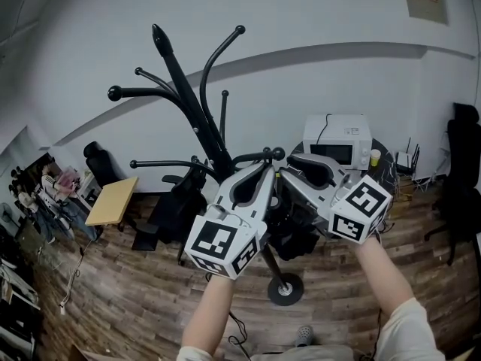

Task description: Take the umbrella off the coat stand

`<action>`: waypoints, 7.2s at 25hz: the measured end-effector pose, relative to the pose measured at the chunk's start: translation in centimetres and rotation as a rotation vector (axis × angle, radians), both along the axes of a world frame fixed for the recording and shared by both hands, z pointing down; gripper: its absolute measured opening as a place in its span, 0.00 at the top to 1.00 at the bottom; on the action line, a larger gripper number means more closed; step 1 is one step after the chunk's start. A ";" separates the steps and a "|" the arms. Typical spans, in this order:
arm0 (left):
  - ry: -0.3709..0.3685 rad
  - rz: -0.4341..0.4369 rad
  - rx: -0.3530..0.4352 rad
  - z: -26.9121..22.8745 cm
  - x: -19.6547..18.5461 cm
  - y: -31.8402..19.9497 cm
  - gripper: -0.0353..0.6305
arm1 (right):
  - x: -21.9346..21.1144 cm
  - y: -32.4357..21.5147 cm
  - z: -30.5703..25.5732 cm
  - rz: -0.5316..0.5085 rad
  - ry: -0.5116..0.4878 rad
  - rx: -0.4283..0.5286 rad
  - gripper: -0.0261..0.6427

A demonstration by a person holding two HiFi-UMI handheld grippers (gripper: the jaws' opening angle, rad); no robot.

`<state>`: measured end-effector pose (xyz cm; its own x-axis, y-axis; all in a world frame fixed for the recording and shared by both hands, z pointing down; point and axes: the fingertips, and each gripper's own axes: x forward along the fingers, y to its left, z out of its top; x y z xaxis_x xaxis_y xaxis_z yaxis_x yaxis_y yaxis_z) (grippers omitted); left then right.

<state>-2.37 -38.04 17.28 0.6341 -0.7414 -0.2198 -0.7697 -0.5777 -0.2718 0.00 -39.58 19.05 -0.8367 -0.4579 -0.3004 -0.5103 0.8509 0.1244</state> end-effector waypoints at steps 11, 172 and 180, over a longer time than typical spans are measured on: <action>-0.063 -0.021 0.013 0.1 -0.9 0.5 0.91 | -1.4 0.3 -0.3 -0.072 -0.042 -0.014 0.79; -0.023 -0.347 -0.310 34.4 -4.9 19.8 0.91 | -2.9 20.1 33.0 0.360 0.203 -0.302 0.95; -0.022 -0.333 -0.305 34.4 -4.8 19.3 0.91 | -3.3 19.7 33.2 0.358 0.238 -0.292 0.95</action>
<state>-7.21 -18.70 51.72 0.3523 -0.9345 0.0518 -0.9230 -0.3560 -0.1461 -3.31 -19.89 52.24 -0.6421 -0.7640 0.0623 -0.7621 0.6451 0.0559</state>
